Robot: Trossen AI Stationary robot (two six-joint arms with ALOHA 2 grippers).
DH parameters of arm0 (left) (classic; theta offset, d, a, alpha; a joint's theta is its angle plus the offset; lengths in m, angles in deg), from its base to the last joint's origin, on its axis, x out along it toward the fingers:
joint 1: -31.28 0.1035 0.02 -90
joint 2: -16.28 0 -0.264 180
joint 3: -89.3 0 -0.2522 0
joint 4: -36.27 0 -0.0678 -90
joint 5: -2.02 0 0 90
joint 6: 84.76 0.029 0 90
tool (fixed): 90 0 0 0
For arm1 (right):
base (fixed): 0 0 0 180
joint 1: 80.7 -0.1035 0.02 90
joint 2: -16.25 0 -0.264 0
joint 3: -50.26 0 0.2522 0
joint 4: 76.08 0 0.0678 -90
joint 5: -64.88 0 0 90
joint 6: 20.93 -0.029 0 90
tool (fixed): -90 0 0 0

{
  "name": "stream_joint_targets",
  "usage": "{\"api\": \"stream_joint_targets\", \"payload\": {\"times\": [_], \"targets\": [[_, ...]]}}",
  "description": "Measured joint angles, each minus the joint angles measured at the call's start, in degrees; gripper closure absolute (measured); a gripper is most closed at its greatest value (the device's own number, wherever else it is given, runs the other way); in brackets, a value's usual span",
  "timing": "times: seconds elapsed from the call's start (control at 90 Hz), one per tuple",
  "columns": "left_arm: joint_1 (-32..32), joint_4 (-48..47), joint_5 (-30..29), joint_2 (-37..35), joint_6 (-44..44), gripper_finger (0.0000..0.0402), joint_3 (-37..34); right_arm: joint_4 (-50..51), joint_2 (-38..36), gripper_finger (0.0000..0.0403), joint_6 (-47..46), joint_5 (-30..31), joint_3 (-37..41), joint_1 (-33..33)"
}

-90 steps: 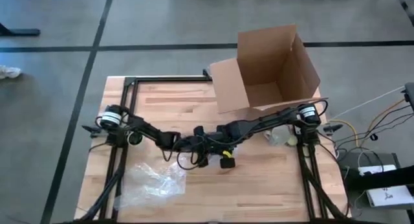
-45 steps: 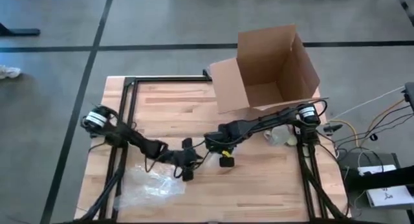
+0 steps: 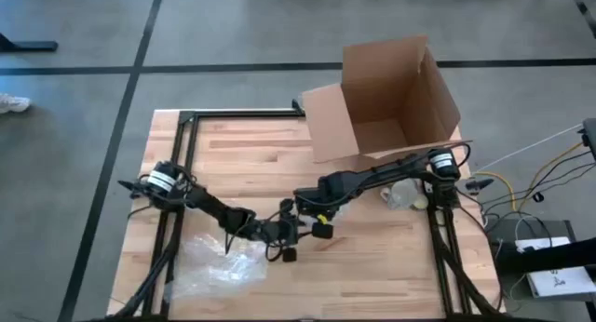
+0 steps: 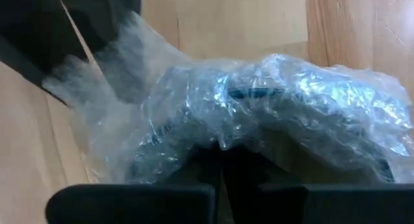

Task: Wrap mug
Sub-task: Wrap the blue mug with the right bubble wrap, then put the wrapped blue mug into the cardboard box

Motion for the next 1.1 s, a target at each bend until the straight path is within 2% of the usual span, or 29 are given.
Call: {"api": "stream_joint_targets", "payload": {"times": [0.133, 0.6, 0.878, 0.978, 1.1], "targets": [[0.7, -0.1, 0.8, -2.0, 5.1, 0.0326, -0.1, 0.9, 0.0, 0.0403, 0.7, 0.1, -1.8, -1.1], [0.7, -1.3, 0.9, -2.4, 2.4, 0.0326, -0.9, 0.5, -0.2, 0.0403, 0.3, -0.6, -2.2, -1.2], [0.7, -1.3, 1.3, -2.4, 2.2, 0.0326, -1.0, 7.0, -0.3, 0.0401, 1.2, -0.9, -6.8, -1.1], [0.7, -1.2, 1.4, -2.4, 2.2, 0.0326, -1.0, 10.1, -0.3, 0.0385, 1.3, -0.9, -8.3, -1.1], [0.7, -0.4, 1.5, -2.4, 2.2, 0.0326, -1.0, 14.4, -0.3, 0.0343, 1.3, -0.8, -11.0, -1.1]]}}
